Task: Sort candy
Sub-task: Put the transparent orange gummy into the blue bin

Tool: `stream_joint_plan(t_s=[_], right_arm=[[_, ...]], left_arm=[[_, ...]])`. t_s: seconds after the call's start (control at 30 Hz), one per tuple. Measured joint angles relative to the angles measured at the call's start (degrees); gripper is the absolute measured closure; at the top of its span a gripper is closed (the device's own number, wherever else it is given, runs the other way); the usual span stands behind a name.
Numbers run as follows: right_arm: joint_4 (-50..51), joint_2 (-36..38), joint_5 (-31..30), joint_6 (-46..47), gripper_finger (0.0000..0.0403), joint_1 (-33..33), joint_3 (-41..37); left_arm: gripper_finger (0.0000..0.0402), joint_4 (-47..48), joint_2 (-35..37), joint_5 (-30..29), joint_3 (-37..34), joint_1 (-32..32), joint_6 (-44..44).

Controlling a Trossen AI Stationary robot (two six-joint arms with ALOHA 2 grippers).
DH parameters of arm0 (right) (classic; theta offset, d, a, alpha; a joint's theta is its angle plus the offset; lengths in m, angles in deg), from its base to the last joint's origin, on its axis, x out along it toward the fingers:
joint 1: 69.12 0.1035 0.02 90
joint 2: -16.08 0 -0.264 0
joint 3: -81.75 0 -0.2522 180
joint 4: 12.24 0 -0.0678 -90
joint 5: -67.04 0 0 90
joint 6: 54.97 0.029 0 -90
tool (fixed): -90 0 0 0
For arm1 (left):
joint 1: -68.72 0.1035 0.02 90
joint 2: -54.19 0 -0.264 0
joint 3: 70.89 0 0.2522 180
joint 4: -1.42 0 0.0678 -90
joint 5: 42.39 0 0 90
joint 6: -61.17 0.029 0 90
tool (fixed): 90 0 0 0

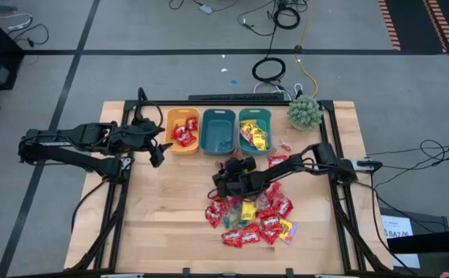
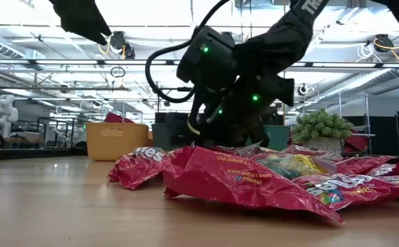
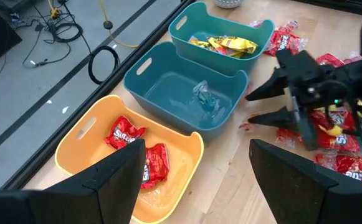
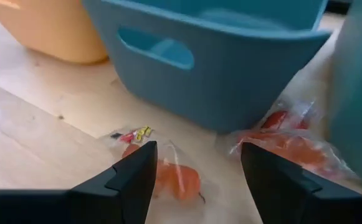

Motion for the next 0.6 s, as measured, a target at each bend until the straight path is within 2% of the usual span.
stream_joint_plan(t_s=[0.1, 0.17, 0.4, 0.47, 0.6], right_arm=[[-0.07, 0.05, 5.51, 0.11, 0.0196, -1.31, 0.02], [-0.25, 0.15, 7.62, 0.13, 0.0223, -1.82, 0.07], [-0.35, 0.41, 11.37, 0.11, 0.0379, -1.17, 0.13], [0.06, 1.17, 13.29, 0.23, 0.0387, -0.56, 0.12], [3.38, 5.05, 16.7, 0.42, 0.0377, 1.09, -0.18]], left_arm=[[0.0104, 0.02, 0.0, 0.01, 0.0, 0.01, 0.0], [0.0104, 0.0, 0.0, 0.01, 0.0, 0.01, 0.0], [0.0104, -0.01, 0.0, 0.03, 0.0, 0.0, 0.0], [0.0104, 0.0, 0.0, 0.03, 0.0, 0.0, 0.0], [0.0104, -0.04, 0.0, 0.03, 0.0, 0.01, 0.0]])
